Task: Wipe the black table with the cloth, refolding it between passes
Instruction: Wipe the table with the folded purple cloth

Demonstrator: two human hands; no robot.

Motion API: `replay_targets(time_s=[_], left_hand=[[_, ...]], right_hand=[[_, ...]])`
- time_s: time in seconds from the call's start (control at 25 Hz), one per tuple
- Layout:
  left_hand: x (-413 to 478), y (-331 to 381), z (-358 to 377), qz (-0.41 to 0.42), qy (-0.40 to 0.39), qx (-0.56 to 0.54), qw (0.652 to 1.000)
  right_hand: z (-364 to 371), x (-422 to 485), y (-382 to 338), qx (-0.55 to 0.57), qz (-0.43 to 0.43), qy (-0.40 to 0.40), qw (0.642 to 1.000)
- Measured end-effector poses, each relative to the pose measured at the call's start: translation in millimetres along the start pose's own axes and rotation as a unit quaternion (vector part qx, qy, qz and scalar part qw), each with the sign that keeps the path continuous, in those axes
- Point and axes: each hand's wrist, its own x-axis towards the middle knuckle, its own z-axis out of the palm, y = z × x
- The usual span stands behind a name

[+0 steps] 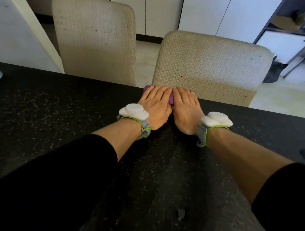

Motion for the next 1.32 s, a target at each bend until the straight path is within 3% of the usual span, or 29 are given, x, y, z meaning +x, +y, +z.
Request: replay_targets(time_s=[0.28, 0.52, 0.88, 1.12, 1.32], left_hand=[[-19, 24, -7, -0.012, -0.027, -0.004, 1.0], [-85, 84, -14, 0.003, -0.074, 0.015, 0.997], [-175, 160, -17, 0.026, -0.075, -0.008, 0.997], [-168, 159, -19, 0.03, -0.068, 0.003, 0.997], [-108, 155, -12, -0.005, -0.059, -0.007, 0.998]], right_hand=[[-5, -32, 3, 0.009, -0.012, -0.007, 1.0], [-11, -127, 5, 0.005, 0.003, -0.024, 1.0], [-23, -251, -1, 0.0, 0.019, -0.065, 0.998], [-21, -239, 14, 0.005, -0.005, -0.05, 0.999], [-20, -185, 47, 0.009, -0.002, -0.031, 0.999]])
